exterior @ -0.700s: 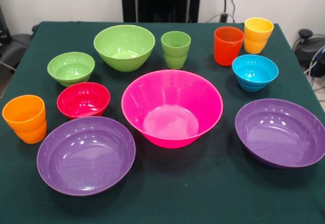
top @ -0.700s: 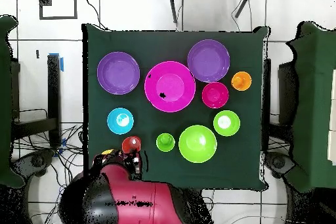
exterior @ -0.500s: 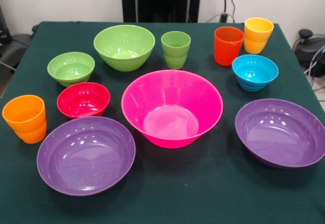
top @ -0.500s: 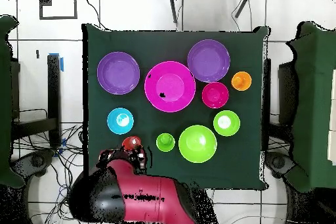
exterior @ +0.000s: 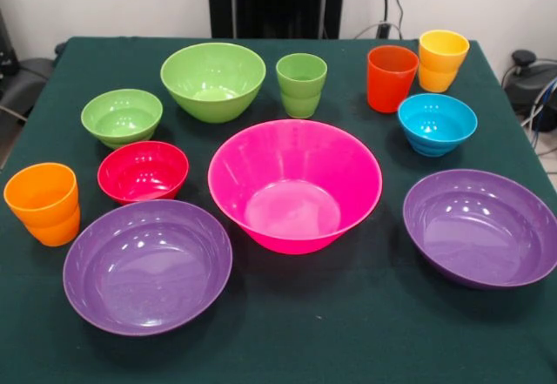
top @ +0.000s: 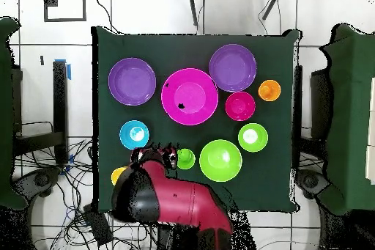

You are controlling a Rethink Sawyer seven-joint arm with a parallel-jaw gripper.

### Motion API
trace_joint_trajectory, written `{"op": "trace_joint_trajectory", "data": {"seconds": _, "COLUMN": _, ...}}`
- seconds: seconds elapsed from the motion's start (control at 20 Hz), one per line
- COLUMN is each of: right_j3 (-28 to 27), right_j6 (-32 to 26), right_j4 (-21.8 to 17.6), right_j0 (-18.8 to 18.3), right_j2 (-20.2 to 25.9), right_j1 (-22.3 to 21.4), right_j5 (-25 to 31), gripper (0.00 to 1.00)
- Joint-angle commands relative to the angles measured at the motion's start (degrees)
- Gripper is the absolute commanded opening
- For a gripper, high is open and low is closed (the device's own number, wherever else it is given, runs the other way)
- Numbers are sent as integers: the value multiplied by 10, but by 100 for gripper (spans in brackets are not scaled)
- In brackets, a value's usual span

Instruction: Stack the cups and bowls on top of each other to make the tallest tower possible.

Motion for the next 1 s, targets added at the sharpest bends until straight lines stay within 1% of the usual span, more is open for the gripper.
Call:
{"op": "trace_joint_trajectory", "data": {"seconds": 0.05, "right_j3": 23, "right_j6": 73, "right_j4": -52, "right_j0": -5, "right_j2": 43, "right_j1": 120, "right_j5": -77, "gripper": 100}}
{"op": "trace_joint_trajectory", "data": {"seconds": 0.35, "right_j3": 11, "right_j6": 81, "right_j4": -62, "right_j0": -3, "right_j2": 35, "right_j1": 177, "right_j5": -135, "gripper": 100}}
{"op": "trace_joint_trajectory", "data": {"seconds": 0.45, "right_j3": 9, "right_j6": 82, "right_j4": -65, "right_j0": -3, "right_j2": 34, "right_j1": 186, "right_j5": -143, "gripper": 100}}
{"op": "trace_joint_trajectory", "data": {"seconds": 0.5, "right_j3": 16, "right_j6": 82, "right_j4": -66, "right_j0": -5, "right_j2": 35, "right_j1": 180, "right_j5": -138, "gripper": 100}}
{"op": "trace_joint_trajectory", "data": {"seconds": 0.55, "right_j3": 21, "right_j6": 79, "right_j4": -64, "right_j0": -8, "right_j2": 39, "right_j1": 166, "right_j5": -118, "gripper": 100}}
{"op": "trace_joint_trajectory", "data": {"seconds": 0.7, "right_j3": 40, "right_j6": 69, "right_j4": -55, "right_j0": -4, "right_j2": 34, "right_j1": 103, "right_j5": -52, "gripper": 100}}
{"op": "trace_joint_trajectory", "data": {"seconds": 0.8, "right_j3": 47, "right_j6": 61, "right_j4": -51, "right_j0": -4, "right_j2": 32, "right_j1": 70, "right_j5": -20, "gripper": 100}}
{"op": "trace_joint_trajectory", "data": {"seconds": 1.0, "right_j3": 48, "right_j6": 56, "right_j4": -42, "right_j0": -10, "right_j2": 41, "right_j1": 36, "right_j5": 17, "gripper": 100}}
